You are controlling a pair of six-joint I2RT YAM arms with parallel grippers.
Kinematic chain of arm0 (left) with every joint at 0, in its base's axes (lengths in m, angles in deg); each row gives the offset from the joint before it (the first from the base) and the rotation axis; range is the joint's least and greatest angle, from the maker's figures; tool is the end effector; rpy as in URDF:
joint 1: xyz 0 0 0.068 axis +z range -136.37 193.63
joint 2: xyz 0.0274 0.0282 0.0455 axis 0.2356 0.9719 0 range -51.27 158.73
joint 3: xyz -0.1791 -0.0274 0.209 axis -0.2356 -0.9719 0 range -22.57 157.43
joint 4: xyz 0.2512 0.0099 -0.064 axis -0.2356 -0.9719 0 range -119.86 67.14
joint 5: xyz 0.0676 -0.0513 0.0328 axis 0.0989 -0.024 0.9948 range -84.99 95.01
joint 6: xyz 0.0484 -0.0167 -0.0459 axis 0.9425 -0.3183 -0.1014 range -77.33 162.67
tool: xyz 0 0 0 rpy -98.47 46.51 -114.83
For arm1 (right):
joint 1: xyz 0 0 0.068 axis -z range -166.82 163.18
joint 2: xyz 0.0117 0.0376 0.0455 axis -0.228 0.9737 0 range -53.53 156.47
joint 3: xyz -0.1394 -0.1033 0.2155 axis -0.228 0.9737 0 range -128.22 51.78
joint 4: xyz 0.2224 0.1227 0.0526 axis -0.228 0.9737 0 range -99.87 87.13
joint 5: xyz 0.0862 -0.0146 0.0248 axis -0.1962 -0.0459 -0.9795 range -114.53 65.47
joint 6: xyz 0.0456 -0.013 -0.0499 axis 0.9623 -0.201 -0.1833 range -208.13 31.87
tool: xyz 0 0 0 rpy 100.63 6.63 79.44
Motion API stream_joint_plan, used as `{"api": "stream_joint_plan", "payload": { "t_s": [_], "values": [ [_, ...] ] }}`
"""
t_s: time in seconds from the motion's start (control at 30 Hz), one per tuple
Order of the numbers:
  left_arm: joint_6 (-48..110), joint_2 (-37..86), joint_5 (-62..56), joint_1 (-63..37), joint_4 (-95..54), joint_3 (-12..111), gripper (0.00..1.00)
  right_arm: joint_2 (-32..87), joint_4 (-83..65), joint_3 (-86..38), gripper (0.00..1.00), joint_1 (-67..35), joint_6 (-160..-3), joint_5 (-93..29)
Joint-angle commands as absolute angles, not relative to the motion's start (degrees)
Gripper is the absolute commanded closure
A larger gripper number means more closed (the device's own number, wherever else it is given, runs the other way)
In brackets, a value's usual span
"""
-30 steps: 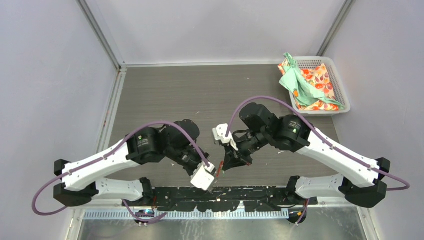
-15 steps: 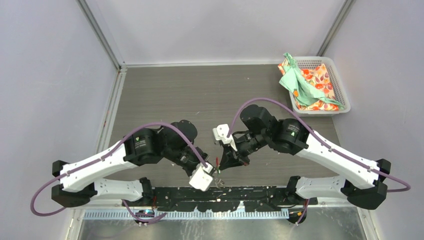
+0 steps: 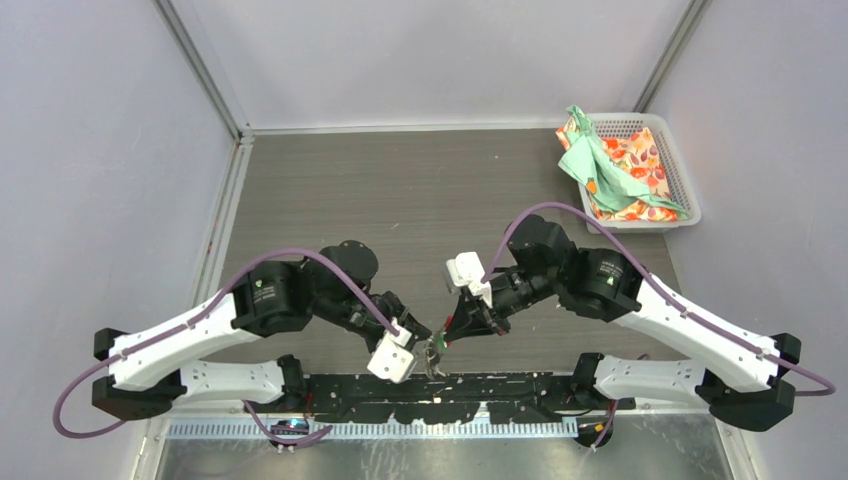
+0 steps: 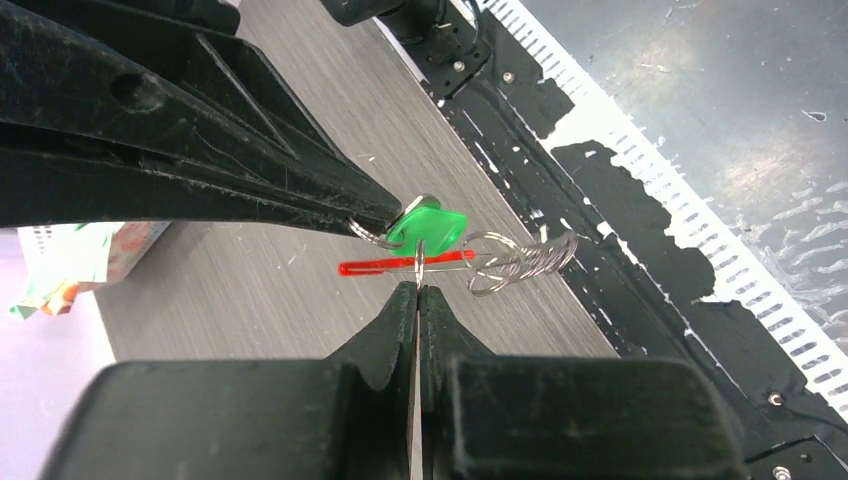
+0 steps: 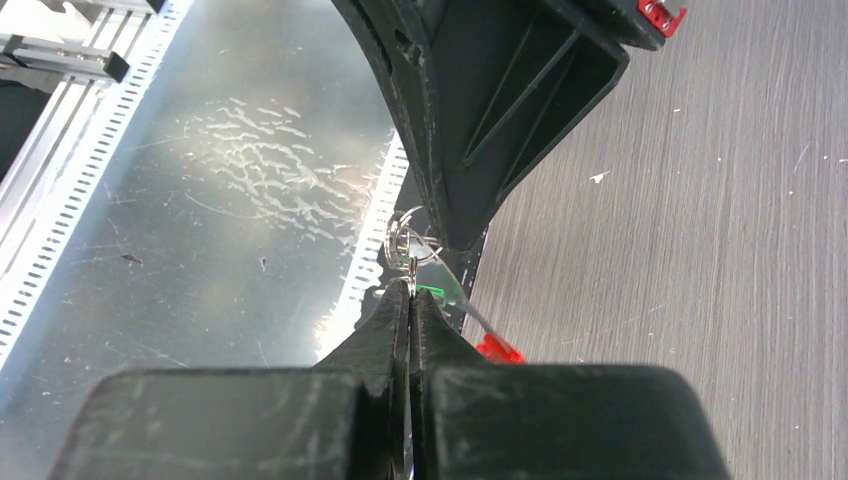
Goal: Put the keys on the keyring
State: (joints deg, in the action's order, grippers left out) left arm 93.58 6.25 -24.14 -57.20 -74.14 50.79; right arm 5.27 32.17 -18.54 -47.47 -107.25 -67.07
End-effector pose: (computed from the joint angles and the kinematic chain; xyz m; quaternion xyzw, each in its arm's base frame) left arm 0.0378 -0.1915 0.3925 0.8076 0.3180 -0.2970 0.3982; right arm 0.0681 0.1981 0.3917 -0.6569 0.5055 0.4585 0.3205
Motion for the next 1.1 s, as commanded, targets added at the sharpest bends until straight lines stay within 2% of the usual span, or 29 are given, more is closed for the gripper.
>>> {"api": "stream_joint_plan", "payload": {
  "t_s": [0.0, 1.07],
  "values": [
    [93.0, 6.5, -26.2, -57.1, -71.2, 52.8, 1.0, 4.5, 27.9, -18.7, 0.99, -47.7, -106.5, -67.7],
    [90.5, 7.2, -25.2, -57.1, -68.6, 52.0, 1.0, 6.1, 26.7, -17.6, 0.99, -47.7, -106.8, -70.4]
  ]
}}
